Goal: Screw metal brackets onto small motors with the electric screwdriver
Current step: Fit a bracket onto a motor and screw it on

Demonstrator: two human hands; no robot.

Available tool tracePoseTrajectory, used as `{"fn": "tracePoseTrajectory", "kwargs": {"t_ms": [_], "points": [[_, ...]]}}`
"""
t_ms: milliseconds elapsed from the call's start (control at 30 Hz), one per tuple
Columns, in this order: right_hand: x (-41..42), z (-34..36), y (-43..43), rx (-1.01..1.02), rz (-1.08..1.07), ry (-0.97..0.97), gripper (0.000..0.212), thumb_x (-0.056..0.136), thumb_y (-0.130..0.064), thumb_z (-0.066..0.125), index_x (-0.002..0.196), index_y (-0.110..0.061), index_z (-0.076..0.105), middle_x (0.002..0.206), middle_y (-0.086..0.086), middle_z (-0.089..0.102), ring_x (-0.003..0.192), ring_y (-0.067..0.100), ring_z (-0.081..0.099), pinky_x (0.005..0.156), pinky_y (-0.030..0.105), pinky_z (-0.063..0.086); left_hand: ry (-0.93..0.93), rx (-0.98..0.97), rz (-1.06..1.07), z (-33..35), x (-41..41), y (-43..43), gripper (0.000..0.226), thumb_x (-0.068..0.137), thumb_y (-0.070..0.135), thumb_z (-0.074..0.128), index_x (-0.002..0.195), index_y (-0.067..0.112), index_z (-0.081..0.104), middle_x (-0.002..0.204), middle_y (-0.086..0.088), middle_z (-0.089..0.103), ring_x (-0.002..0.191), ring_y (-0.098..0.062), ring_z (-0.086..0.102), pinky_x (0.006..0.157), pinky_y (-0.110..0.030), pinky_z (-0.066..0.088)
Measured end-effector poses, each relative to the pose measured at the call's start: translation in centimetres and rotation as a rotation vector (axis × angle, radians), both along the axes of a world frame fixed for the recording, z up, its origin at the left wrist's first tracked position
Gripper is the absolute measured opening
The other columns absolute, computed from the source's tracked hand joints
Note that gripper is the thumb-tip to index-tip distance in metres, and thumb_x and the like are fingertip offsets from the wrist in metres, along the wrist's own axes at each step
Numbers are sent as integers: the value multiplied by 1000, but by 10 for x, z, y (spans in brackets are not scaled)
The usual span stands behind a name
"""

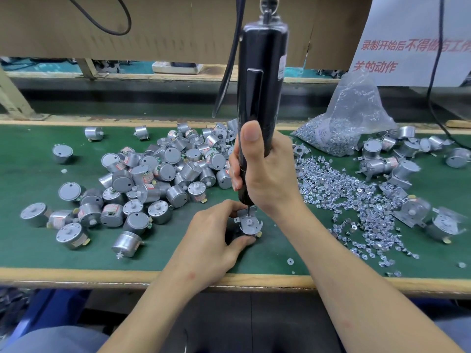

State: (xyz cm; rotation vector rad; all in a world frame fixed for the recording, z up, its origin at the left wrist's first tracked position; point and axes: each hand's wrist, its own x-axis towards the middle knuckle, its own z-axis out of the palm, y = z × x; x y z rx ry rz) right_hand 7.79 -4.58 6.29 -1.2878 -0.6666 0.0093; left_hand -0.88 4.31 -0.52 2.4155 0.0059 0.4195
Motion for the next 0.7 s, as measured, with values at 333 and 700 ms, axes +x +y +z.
{"fn": "tracePoseTrajectory", "kwargs": {"t_ms": [333, 700], "points": [[-3, 0, -2, 16, -46, 10, 82, 72, -81, 55, 64, -1, 39, 48, 7, 46, 39, 21, 46, 44, 31, 39, 28, -5, -9, 0, -1, 0, 40, 78, 32, 80, 113, 31, 59, 78, 30, 51, 71, 14, 49, 65, -5, 33], [3, -2, -7, 84, 61, 40, 79, 68, -87, 58, 73, -9, 46, 50, 5, 46, 38, 20, 44, 43, 27, 40, 49, 31, -26, -2, -3, 0, 40, 82, 35, 75, 116, 32, 55, 89, 28, 54, 76, 11, 49, 68, -9, 34]]}}
